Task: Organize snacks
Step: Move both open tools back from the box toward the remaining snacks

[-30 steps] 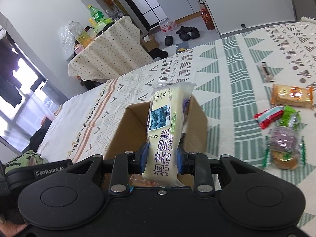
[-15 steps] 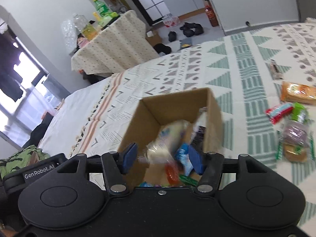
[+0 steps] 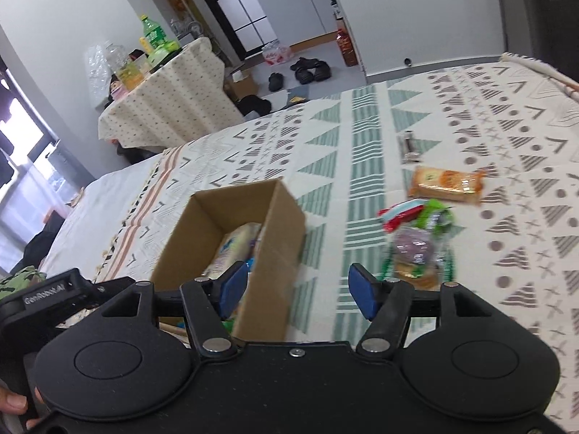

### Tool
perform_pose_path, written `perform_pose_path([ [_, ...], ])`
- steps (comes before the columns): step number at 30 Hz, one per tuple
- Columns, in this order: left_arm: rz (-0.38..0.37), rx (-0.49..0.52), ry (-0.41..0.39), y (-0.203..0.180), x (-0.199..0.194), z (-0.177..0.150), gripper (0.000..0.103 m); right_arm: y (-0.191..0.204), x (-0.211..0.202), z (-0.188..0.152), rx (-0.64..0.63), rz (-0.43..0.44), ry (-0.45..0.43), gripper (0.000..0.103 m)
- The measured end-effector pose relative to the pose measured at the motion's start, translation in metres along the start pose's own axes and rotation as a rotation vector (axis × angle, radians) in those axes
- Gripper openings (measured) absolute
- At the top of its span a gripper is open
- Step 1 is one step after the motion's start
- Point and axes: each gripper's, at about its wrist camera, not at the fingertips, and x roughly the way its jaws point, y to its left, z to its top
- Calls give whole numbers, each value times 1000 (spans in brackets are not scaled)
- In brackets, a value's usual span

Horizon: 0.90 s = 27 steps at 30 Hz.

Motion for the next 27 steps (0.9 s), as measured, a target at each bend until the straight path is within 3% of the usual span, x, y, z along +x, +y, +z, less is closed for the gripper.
perform_pose_path([
  [7,-77,30,-1,-29,-7,-14,103,-25,-25,2,7,-15,-39,83],
  [13,-120,44,4,-57,-8,-25,103,-51,-43,4,13,-24,-54,84],
  [19,-106,67,41,-83,-6,-34,103,-72,-51,4,22,-20,-55,84],
  [27,-94,105,21,-116,1,-42,103,-94,-53,13,34,-7,-53,84],
])
